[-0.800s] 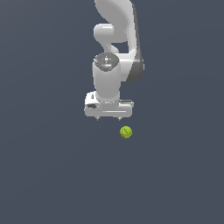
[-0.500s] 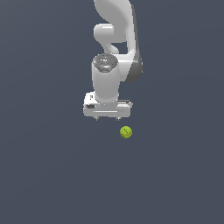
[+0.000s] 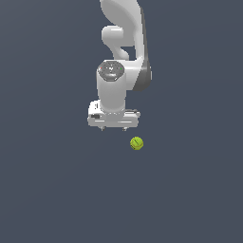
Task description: Pick up the object and move it to a goal position.
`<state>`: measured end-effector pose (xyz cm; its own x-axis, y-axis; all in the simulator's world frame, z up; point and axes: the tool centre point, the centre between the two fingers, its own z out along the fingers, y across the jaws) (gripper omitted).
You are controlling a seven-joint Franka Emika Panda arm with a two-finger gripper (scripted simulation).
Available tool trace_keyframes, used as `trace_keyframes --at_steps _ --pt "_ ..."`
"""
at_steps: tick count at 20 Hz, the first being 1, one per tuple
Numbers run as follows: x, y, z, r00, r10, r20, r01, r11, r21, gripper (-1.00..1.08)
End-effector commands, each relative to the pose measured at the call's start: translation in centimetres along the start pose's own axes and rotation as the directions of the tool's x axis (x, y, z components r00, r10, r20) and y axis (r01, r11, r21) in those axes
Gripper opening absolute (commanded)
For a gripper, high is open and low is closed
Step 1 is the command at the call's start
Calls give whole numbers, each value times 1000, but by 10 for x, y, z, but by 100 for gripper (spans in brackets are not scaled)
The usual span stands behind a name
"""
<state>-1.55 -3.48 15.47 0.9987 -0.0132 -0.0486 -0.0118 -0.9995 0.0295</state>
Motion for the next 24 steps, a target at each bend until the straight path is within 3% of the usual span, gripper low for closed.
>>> trace_keyframes --at_steps 1,14,24 --pt "0 -1 1 1000 6 0 -6 1000 0 100" --pt "4 -24 12 988 154 -9 -154 988 9 100" --pt "8 -57 28 932 363 -16 -363 932 24 100"
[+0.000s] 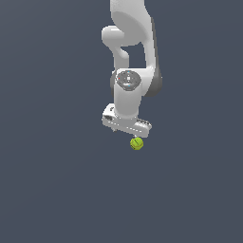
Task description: Pick up the object and move it to a goal position.
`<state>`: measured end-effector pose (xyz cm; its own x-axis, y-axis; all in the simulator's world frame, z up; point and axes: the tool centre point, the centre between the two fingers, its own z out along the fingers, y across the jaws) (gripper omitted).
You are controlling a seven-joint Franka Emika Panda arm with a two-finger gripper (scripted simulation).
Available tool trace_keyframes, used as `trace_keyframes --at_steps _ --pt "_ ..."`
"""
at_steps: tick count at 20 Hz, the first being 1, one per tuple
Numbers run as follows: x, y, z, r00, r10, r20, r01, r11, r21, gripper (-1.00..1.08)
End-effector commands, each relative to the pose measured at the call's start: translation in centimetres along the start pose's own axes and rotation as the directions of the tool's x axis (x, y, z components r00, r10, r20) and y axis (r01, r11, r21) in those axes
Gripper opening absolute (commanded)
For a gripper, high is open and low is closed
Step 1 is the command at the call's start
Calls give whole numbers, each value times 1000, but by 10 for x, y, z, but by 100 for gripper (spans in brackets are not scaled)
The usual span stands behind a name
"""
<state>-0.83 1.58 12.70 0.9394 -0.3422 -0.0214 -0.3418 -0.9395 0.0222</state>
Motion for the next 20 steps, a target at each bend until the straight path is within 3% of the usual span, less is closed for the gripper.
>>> trace_keyframes --at_steps 1,12,20 --pt "-2 -8 4 998 57 -3 -57 998 3 100" --pt "-13 -42 23 956 293 -9 -293 956 19 100" --pt "-18 -57 32 918 396 -10 -396 918 27 100"
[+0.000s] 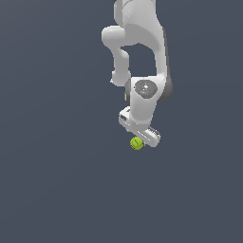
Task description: Pick up the object and move it to a goal position.
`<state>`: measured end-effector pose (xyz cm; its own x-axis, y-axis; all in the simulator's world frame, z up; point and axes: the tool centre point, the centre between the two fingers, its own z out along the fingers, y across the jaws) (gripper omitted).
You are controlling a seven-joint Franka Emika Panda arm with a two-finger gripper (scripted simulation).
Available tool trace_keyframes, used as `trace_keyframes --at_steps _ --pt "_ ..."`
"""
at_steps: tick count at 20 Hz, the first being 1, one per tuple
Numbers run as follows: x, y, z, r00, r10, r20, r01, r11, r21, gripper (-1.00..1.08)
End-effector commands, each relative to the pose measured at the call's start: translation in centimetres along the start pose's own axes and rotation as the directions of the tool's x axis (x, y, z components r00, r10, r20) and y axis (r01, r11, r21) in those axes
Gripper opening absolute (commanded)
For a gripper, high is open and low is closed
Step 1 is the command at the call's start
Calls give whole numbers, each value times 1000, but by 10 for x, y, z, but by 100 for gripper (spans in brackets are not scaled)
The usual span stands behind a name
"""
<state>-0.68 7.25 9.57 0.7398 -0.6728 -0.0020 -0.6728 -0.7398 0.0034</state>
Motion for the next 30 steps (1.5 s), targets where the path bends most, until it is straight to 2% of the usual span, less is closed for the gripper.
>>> trace_keyframes --at_steps 1,12,21,26,27,30 --pt "-2 -3 2 1000 27 -1 -27 1000 2 100" --pt "-5 -5 7 999 51 -1 -51 999 3 100" --pt "-6 -4 47 998 55 -2 -55 998 3 100" --pt "-5 -5 54 998 55 -2 -55 998 3 100" --pt "-5 -5 54 998 55 -2 -55 998 3 -100" --pt "-5 -5 54 998 55 -2 -55 998 3 -100"
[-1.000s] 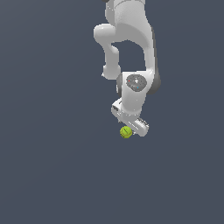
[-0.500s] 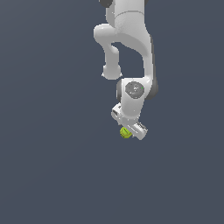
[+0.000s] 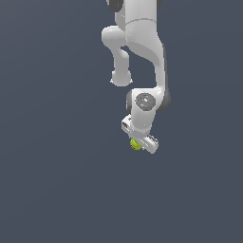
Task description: Pick up the object and move it to a goal position.
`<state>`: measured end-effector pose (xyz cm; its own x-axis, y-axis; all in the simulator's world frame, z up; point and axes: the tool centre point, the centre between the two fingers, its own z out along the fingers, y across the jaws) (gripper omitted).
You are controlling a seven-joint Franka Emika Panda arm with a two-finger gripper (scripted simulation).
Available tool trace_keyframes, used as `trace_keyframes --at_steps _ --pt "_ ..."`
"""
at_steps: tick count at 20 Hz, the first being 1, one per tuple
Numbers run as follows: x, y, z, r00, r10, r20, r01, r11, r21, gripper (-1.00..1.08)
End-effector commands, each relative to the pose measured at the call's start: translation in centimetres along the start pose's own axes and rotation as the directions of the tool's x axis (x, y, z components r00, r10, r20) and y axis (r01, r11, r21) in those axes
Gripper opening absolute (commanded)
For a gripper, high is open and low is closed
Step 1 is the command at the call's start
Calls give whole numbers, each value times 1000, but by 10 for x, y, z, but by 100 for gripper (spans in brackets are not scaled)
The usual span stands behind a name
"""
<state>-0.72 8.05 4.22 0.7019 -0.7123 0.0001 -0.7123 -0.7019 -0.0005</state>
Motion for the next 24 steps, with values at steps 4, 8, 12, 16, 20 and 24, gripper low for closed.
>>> trace_keyframes --at_steps 4,8,12,16,20,24 --pt "0 0 1 1000 1 0 -1 1000 -1 -100" --pt "0 0 0 1000 0 0 0 1000 0 -100" --pt "-3 1 -5 1000 0 0 0 1000 0 -100" --pt "-9 5 -16 1000 0 0 0 1000 0 -100" --pt "-18 10 -34 1000 0 0 0 1000 1 -100" --pt "-31 17 -59 1000 0 0 0 1000 1 -100"
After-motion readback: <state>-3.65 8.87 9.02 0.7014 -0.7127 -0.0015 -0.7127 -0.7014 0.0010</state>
